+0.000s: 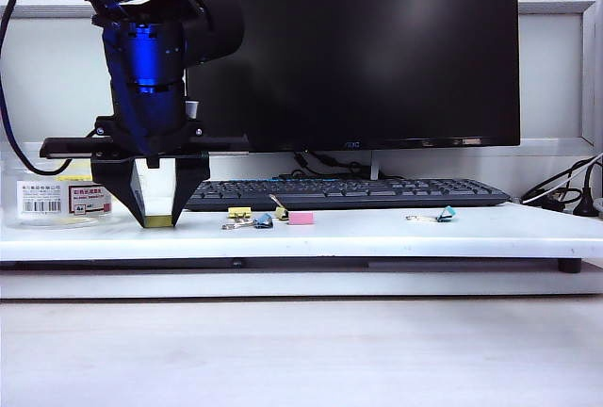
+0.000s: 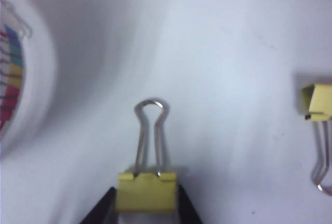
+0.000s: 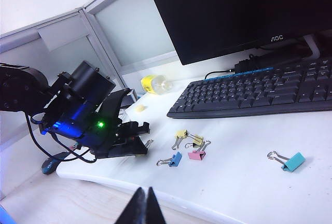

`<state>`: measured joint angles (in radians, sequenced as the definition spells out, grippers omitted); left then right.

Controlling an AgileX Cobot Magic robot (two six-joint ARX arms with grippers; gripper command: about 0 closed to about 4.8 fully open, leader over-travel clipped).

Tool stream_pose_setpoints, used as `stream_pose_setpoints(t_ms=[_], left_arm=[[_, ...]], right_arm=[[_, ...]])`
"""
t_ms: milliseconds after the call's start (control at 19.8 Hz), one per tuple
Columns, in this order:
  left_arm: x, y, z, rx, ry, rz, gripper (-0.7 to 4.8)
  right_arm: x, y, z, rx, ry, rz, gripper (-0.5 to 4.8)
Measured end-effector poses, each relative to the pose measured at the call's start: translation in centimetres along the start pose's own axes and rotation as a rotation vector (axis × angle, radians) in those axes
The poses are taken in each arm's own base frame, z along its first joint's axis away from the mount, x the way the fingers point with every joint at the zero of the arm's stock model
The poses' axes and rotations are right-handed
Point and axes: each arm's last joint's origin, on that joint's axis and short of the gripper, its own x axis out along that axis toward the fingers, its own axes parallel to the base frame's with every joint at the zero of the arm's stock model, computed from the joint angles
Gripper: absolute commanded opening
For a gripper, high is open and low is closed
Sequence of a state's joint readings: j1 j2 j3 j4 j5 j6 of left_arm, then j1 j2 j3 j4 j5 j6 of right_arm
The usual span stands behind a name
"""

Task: Pick up the clips with the largest number of clips of the same color on the table and place them in a round transparent plastic box.

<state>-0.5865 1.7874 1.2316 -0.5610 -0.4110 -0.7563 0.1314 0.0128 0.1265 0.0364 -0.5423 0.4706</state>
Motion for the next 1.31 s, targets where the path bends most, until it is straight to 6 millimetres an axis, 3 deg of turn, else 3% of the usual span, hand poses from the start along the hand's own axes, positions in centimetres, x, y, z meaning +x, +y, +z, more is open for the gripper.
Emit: stream_pose_setpoints(t_ms=[101,607,859,1163,1314], left_arm=[[0.0,0.0,0.0,0.0,0.0,0.0,0.65],[-0.1,-0.2,0.3,0.032,0.004,-0.006,0.64],[-1.3,-0.9,1.6,0.091,0.007,-0.034,0.64],[-4.8,0.3,3.1,0.163,-0.097,-0.02,0.64],[-8.2,1.6,4.2,0.216,-0.205,-0.02,0.63]], right_arm=[[0.0,0.0,0.0,0.0,0.0,0.0,-0.06],[0.0,0.0,0.0,0.0,0.0,0.0,-0.06],[0.0,0.0,0.0,0.0,0.0,0.0,-0.06],[0.0,0.0,0.0,0.001,0.001,-0.001,-0.06],[0.0,0.0,-0.1,0.002,0.003,-0.002,-0.06]])
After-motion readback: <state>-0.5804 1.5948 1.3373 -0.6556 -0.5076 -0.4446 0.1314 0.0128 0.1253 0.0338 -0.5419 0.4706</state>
